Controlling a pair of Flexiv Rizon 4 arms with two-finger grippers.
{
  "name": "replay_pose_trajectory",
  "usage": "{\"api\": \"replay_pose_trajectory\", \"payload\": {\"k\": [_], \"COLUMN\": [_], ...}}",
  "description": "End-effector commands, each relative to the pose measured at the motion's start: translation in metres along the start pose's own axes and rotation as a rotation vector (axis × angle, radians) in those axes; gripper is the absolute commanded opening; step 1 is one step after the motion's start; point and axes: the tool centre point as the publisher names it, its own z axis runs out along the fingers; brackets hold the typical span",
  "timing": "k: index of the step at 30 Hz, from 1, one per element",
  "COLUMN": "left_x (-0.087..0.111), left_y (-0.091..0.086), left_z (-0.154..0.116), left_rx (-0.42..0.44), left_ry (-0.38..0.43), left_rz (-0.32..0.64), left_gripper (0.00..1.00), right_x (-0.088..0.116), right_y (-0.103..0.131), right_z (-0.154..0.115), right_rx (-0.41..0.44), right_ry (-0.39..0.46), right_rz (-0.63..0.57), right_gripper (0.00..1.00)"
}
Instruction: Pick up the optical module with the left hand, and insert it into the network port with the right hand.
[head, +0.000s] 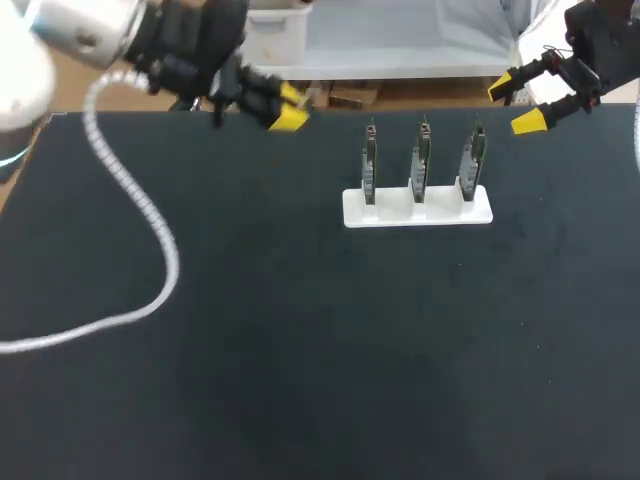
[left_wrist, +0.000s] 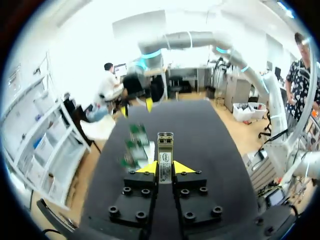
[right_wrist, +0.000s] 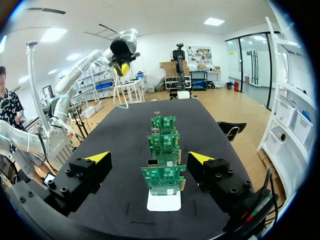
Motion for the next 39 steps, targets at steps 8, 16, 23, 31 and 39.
{"api": "replay_pose_trajectory", "payload": {"k": [8,16,23,31,39], "left_x": [-0.018,-0.018,-0.010,-0.039,-0.076], "left_y": [0.028,0.028,0.009,0.046,0.077], "left_z": [0.014,0.014,0.014,0.044,0.083], "left_rx": [0.058,0.058,0.018,-0.027,0.032], "left_ry": [-0.054,-0.054,-0.100,-0.151,-0.282], "left_rz": [-0.066,-0.066,-0.134,-0.135,-0.097], "left_gripper": [0.00,0.00,0.00,0.00,0.00], "right_x": [0.000,0.000,0.000,0.000,0.000], "right_y": [-0.001,-0.001,-0.001,-0.001,-0.001], "right_z": [0.000,0.000,0.000,0.000,0.000], "right_rx": [-0.002,-0.002,-0.002,-0.002,-0.002], "right_ry": [0.000,0.000,0.000,0.000,0.000], "right_rz": [0.000,0.000,0.000,0.000,0.000], "right_gripper": [1.00,1.00,1.00,1.00,1.00]}}
